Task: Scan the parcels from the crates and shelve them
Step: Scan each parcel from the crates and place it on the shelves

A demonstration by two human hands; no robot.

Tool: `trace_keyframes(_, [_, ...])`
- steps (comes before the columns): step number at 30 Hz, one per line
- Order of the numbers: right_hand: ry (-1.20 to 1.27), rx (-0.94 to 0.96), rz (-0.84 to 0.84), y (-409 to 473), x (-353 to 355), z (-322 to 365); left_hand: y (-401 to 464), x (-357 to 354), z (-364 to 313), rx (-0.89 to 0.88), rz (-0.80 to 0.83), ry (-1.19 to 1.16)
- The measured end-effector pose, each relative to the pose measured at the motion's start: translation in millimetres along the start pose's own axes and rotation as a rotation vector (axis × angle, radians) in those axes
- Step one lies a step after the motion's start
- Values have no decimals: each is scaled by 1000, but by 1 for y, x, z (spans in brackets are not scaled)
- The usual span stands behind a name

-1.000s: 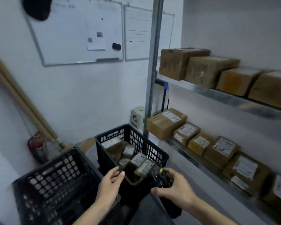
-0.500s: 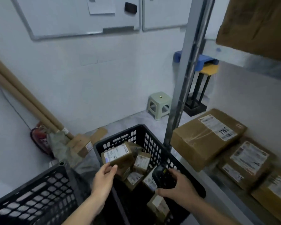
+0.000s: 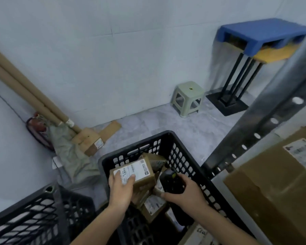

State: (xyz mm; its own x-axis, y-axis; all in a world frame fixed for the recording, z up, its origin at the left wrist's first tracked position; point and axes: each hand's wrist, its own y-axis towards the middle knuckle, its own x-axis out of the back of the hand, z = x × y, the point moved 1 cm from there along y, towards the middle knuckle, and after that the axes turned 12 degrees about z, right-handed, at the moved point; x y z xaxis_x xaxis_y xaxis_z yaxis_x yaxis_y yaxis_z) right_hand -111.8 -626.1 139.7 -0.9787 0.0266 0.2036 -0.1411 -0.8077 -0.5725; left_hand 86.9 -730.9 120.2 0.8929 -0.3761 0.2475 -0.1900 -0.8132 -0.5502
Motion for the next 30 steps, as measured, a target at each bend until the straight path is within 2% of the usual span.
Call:
trace_keyframes(5, [-21,2,0,38,-8,2,21,-7,3,43,-56,-3])
trace_keyframes(13, [44,-12,108,72,-9,5,39,-11,9,34,-78,27])
trace_keyframes(20, [90,-26,69,70,-1,-5,34,-13,7,55,-50,66])
trace_keyframes(24, [131,-42,60,63,4,-10,30,-12,12,96,-85,62])
trace_keyframes(26, [171,-52,55,58,3,-10,36,-12,26,85,-47,74])
trace_keyframes(30, [160,-70,46,43,3,-11,21,-13,21,73,-25,-14])
